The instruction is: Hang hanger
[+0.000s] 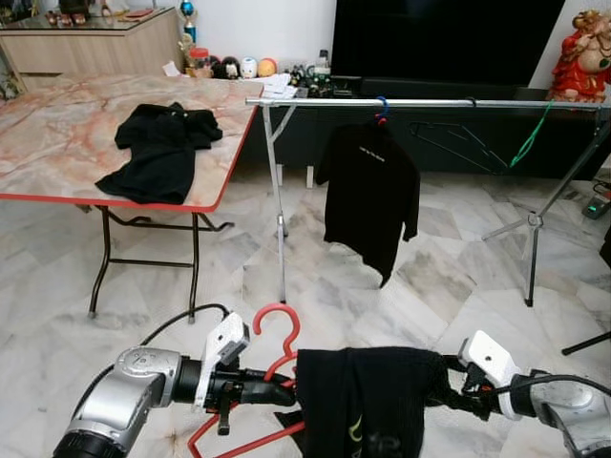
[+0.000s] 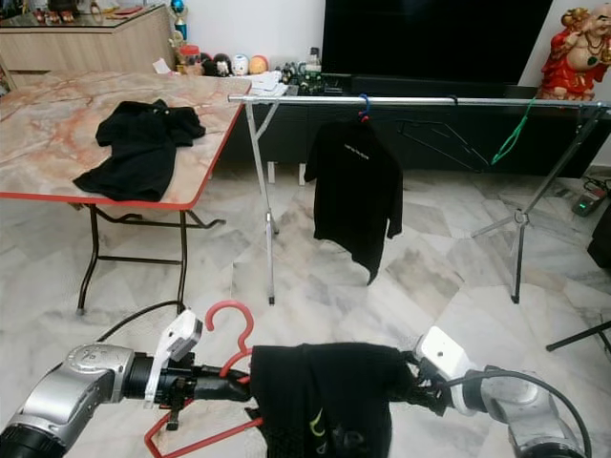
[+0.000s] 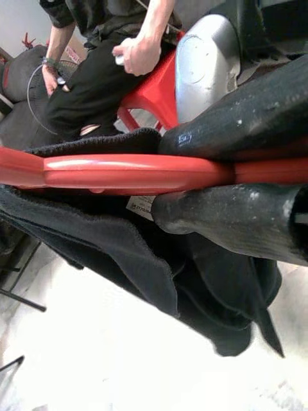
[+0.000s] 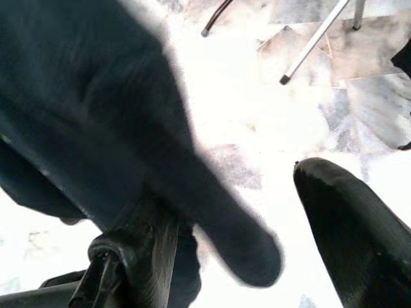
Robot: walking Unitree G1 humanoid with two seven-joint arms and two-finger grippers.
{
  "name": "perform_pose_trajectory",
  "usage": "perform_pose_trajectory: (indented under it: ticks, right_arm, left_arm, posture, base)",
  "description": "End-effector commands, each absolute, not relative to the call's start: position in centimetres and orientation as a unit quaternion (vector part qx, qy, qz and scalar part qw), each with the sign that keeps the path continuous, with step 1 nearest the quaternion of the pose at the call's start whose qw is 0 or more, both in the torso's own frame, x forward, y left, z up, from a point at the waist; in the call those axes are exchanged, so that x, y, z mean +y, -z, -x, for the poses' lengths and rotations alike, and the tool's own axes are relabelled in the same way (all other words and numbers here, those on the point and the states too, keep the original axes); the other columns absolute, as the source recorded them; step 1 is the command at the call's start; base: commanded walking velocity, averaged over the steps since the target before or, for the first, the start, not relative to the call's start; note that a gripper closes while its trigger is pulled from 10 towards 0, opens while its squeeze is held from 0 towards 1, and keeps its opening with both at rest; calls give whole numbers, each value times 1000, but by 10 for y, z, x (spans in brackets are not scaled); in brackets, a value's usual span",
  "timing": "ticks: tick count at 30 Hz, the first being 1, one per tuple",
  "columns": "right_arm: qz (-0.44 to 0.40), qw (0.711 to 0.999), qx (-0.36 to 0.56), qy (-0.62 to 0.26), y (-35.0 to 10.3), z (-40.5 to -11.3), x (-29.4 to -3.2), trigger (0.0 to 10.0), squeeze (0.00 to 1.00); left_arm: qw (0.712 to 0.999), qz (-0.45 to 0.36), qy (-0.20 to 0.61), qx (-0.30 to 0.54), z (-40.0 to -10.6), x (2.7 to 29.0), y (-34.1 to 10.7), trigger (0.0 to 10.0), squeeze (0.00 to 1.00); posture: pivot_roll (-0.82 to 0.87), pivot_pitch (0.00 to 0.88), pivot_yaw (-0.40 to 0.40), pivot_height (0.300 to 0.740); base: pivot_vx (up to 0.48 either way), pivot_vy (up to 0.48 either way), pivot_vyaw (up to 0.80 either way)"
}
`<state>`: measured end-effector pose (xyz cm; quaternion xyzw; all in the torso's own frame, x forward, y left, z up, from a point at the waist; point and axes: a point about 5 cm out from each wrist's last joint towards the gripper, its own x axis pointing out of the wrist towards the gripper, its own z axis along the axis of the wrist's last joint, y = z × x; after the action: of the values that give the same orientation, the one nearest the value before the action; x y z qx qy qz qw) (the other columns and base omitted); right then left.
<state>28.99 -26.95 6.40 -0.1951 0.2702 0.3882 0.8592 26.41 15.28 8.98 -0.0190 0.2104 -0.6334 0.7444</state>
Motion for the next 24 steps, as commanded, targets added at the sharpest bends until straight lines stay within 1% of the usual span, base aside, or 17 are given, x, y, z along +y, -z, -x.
perform_pose_trajectory:
  ticks: [1,3,5,6,7,8,10,12,13,15,17,22,24]
  right_arm:
    - [186,861,262,-395,-65,-292,-266,10000,0]
    - [174,861,260,-402,-64,-292,-263,10000,0]
    - [115,856,259,-432,-61,-290,-254,10000,0]
    - [89,846,265,-453,-59,-287,-250,10000,0]
    - [89,846,265,-453,-59,-287,-250,10000,0]
    - [80,832,274,-476,-57,-283,-247,10000,0]
    - [85,820,284,-490,-55,-280,-246,10000,0]
    - [96,819,288,-487,-53,-280,-247,10000,0]
    - [102,828,285,-472,-53,-283,-247,10000,0]
    - [99,830,286,-468,-53,-284,-247,10000,0]
    - [93,822,288,-482,-52,-283,-243,10000,0]
    - [68,819,287,-491,-49,-283,-235,10000,0]
    - [51,812,290,-504,-48,-282,-229,10000,0]
  left_arm:
    - [736,19,651,184,-263,150,-102,0,0]
    - [736,19,652,183,-263,149,-104,0,0]
    - [735,19,654,178,-263,147,-107,0,0]
    - [735,19,654,177,-264,146,-108,0,0]
    - [735,19,654,177,-264,146,-108,0,0]
    - [736,19,654,176,-264,145,-108,0,0]
    - [736,19,654,175,-265,145,-108,0,0]
    - [736,19,654,175,-265,144,-109,0,0]
    - [735,19,655,174,-264,143,-109,0,0]
    - [734,19,656,173,-264,142,-110,0,0]
    - [733,20,658,172,-263,142,-111,0,0]
    - [734,21,658,170,-263,142,-112,0,0]
    - [734,22,657,168,-263,141,-113,0,0]
  posture:
    - [17,1,8,740]
    - [19,1,8,740]
    - [21,1,8,740]
    - [21,1,8,740]
    - [21,1,8,740]
    - [21,1,8,740]
    - [21,1,8,740]
    - [24,5,9,740]
    - [24,5,9,740]
    - [25,7,10,740]
    - [29,9,9,740]
    - [29,9,9,740]
    - [29,9,9,740]
  base:
    - [0,0,0]
    - [0,0,0]
    - [0,0,0]
    - [0,0,0]
    - [0,0,0]
    - [0,0,0]
    - [0,0,0]
    - [0,0,0]
    - [0,0,0]
    - [0,0,0]
    - [0,0,0]
    - [0,0,0]
    - [0,0,0]
